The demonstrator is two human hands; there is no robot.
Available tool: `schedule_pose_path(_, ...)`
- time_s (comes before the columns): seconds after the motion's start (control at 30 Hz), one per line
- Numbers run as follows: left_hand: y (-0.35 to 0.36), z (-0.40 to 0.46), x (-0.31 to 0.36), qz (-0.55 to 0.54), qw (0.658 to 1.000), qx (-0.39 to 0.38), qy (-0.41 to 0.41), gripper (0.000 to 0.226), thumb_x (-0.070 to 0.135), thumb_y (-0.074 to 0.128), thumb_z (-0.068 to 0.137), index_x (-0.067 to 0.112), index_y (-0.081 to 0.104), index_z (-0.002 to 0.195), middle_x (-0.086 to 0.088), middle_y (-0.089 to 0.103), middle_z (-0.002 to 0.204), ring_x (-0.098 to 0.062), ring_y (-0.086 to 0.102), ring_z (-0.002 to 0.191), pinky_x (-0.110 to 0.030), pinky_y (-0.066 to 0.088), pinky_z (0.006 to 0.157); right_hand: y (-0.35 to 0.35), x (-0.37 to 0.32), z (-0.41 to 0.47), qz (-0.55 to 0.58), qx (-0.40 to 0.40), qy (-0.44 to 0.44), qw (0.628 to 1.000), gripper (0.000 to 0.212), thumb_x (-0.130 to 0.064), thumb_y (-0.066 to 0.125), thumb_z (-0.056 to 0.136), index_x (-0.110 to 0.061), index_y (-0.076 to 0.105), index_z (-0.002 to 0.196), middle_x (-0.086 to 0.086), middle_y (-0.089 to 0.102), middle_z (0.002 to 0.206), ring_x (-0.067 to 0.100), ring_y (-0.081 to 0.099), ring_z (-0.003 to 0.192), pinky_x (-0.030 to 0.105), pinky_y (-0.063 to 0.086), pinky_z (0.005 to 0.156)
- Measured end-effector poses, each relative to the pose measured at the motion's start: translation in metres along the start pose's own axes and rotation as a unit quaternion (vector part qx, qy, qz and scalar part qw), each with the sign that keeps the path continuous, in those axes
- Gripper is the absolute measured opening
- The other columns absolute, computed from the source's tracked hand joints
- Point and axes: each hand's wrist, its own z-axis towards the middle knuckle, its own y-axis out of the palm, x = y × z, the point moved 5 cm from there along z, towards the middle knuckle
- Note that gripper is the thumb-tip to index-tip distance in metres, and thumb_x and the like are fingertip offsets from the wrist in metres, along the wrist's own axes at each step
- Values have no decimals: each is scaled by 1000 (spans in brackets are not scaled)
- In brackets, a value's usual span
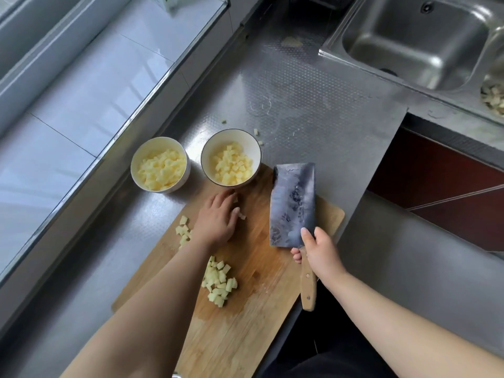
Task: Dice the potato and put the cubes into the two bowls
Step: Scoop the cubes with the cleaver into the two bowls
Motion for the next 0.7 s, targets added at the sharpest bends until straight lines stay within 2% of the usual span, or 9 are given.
schedule_pose_path(0.13, -1, -12, 9, -20, 997, -17, 76, 49, 50, 27, 99, 25, 54, 132, 5, 49, 140, -15, 42, 130, -39, 40, 108, 8, 21, -4, -38, -12, 21, 999, 25, -26, 46, 102, -12, 45, 82, 16, 61, 79, 10, 60, 53, 29, 55, 55)
schedule_pose_path(0.2, -5, -21, 5, -26, 996, 24, 82, 50, 53, 26, 97, 27, 59, 124, 7, 55, 132, -13, 46, 125, -41, 43, 104, 14, 27, -6, -53, -20, 27, 998, 25, -27, 47, 102, -12, 45, 81, 16, 62, 78, 13, 60, 54, 35, 55, 59)
schedule_pose_path(0.23, -10, -25, -2, -33, 996, 72, 51, 48, 52, 29, 98, 26, 59, 125, 6, 54, 134, -15, 44, 127, -44, 39, 107, 16, 28, -6, -68, -25, 29, 997, 25, -27, 46, 102, -12, 45, 82, 16, 62, 78, 13, 60, 53, 35, 55, 60)
schedule_pose_path(0.3, -20, -34, -26, -53, 982, 168, -67, 44, 46, 34, 100, 25, 55, 132, 2, 46, 144, -21, 33, 138, -46, 25, 116, 22, 28, -7, -95, -30, 27, 995, 26, -29, 46, 102, -9, 46, 85, 17, 64, 79, 12, 59, 52, 35, 56, 61)
schedule_pose_path(0.33, -22, -39, -38, -65, 973, 185, -124, 44, 43, 34, 101, 24, 51, 138, 0, 41, 149, -22, 28, 142, -46, 20, 118, 25, 28, -6, -103, -32, 26, 994, 26, -29, 46, 102, -8, 47, 86, 18, 65, 81, 11, 60, 51, 35, 56, 60)
schedule_pose_path(0.37, -19, -41, -48, -76, 968, 177, -160, 47, 43, 33, 102, 23, 46, 142, -2, 36, 153, -22, 25, 144, -45, 17, 119, 26, 26, -5, -111, -36, 24, 993, 26, -30, 45, 102, -8, 48, 87, 18, 65, 82, 11, 60, 51, 34, 56, 59)
schedule_pose_path(0.43, -7, -47, -60, -83, 974, 118, -177, 52, 44, 29, 102, 21, 36, 149, -4, 28, 157, -21, 21, 146, -42, 18, 119, 32, 24, -5, -125, -49, 24, 991, 25, -30, 45, 102, -10, 49, 86, 16, 66, 80, 9, 60, 50, 30, 56, 55)
schedule_pose_path(0.53, 7, -53, -65, -91, 983, 82, -137, 60, 49, 26, 101, 18, 28, 152, -4, 18, 161, -19, 15, 148, -38, 16, 119, 40, 21, -4, -140, -63, 28, 988, 22, -28, 44, 103, -12, 46, 89, 13, 63, 75, 5, 57, 45, 26, 52, 50)
schedule_pose_path(0.7, 9, -58, -50, -104, 990, 73, -54, 64, 51, 25, 97, 20, 27, 153, 2, 21, 160, -11, 13, 147, -28, 10, 116, 56, 24, -13, -175, -94, 29, 980, 13, -29, 44, 103, -19, 37, 100, 10, 63, 77, 11, 58, 55, 23, 47, 49)
